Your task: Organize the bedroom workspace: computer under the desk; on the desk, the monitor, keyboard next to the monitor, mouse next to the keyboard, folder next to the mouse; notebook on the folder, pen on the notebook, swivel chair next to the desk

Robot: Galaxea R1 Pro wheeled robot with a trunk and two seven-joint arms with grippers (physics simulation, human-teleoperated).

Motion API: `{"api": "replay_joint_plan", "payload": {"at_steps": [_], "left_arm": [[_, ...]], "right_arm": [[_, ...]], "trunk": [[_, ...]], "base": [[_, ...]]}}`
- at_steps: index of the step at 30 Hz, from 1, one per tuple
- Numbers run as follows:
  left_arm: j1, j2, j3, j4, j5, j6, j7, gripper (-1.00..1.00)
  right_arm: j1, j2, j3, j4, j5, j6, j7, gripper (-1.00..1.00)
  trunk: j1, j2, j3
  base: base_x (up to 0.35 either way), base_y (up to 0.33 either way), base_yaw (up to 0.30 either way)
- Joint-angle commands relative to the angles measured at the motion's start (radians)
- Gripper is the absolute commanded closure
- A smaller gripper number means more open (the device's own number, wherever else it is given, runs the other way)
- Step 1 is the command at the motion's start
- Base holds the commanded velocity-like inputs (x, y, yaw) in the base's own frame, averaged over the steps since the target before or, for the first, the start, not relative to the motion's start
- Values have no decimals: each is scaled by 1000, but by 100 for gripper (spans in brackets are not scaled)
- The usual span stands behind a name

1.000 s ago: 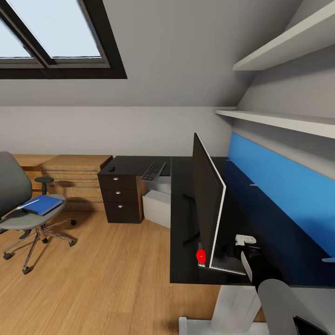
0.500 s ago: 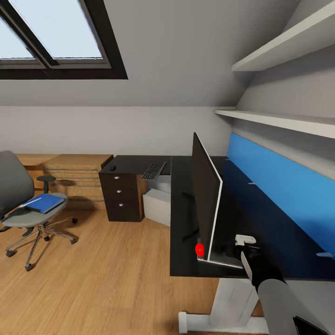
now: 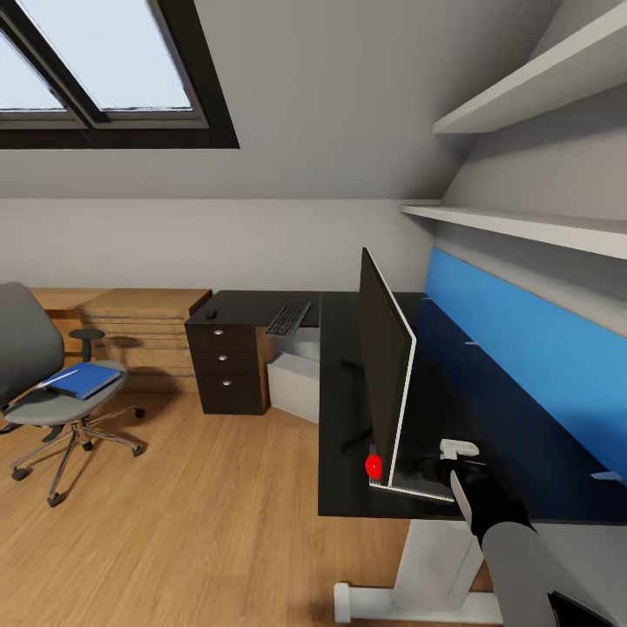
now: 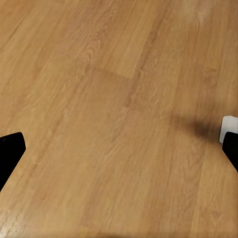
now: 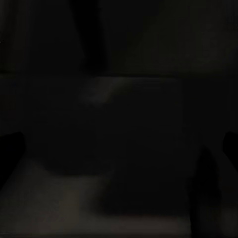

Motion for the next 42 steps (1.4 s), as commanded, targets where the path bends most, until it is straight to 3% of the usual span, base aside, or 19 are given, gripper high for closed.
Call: {"api": "replay_joint_plan", "payload": {"at_steps": [1, 24, 42], "left_arm": [[-1, 0, -2, 1, 7, -3, 0, -100], [-1, 0, -2, 1, 7, -3, 0, -100], [-1, 0, -2, 1, 7, -2, -1, -100]], "right_arm": [[-1, 1, -6, -2, 11, 4, 9, -100], [-1, 4, -8, 33, 8, -42, 11, -100], [-1, 5, -8, 36, 8, -45, 12, -100]], "trunk": [[0, -1, -1], [0, -1, -1], [0, -1, -1]], "base": [[-1, 0, 0], [-2, 0, 0], [-114, 0, 0]]}}
